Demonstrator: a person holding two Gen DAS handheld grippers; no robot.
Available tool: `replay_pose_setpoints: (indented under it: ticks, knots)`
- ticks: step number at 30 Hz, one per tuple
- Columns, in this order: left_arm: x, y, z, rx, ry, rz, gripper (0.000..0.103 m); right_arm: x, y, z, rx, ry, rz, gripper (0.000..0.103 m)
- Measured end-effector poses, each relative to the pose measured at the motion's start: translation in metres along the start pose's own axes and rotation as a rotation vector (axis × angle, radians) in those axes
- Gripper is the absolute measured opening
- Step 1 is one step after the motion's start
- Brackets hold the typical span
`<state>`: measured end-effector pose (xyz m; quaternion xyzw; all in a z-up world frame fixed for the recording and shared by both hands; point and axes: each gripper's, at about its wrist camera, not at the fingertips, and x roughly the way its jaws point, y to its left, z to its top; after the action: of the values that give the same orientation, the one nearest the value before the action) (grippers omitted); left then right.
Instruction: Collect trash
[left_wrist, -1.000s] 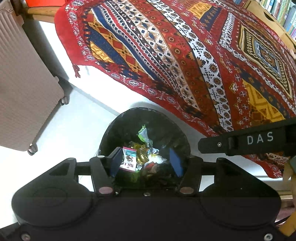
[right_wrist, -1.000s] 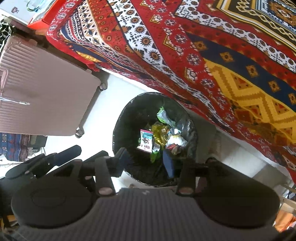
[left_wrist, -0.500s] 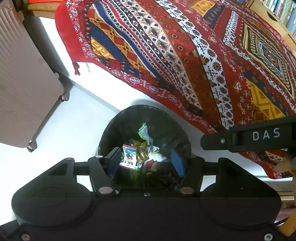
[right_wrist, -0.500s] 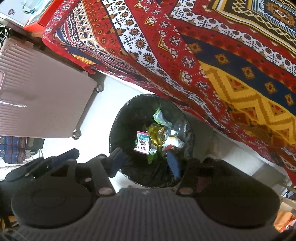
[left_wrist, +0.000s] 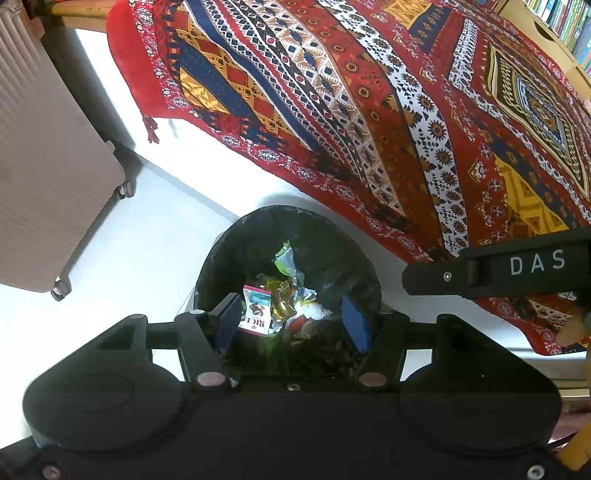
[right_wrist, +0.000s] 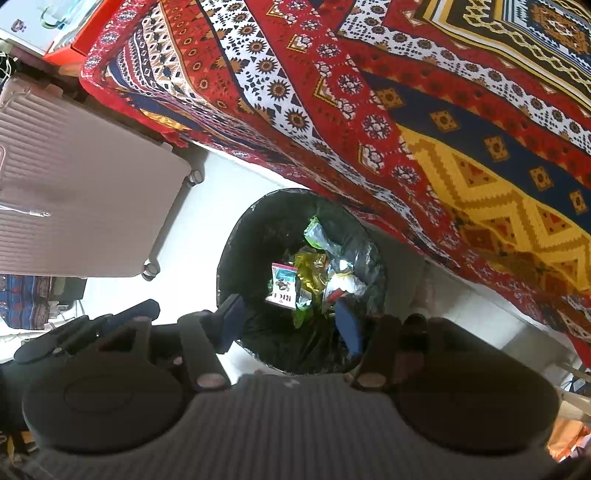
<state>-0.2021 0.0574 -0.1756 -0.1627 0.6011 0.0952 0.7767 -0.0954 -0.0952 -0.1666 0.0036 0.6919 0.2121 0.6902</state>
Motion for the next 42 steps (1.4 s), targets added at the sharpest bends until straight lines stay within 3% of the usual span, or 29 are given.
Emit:
replay_pose_setpoints:
  ticks: [6,10,35,39,42]
  knots:
    - [0.0029,0.0016,0.0016,-0.017,0.007,-0.014,0.059,0.0007,-0.0008,0.0011,0.004,0.000,-0.005,0.068]
    - [0.0045,0.0019,0.0030,-0.018,0.010,-0.003,0.075,0.0009,-0.0013,0.0018,0.004,-0.001,-0.010,0.069]
    - [0.0047,-0.0003,0.0039,-0.003,-0.003,0.002,0.084,0.0014,0.0003,0.0046,0.005,-0.002,-0.019,0.069]
    - [0.0027,0.0007,0.0038,-0.009,-0.014,-0.002,0.094,0.0010,0.0004,0.0047,0.004,-0.003,-0.020,0.069]
    - [0.0013,0.0007,0.0037,-0.007,-0.023,0.000,0.094,0.0000,-0.0012,0.0056,0.002,-0.004,-0.022,0.069]
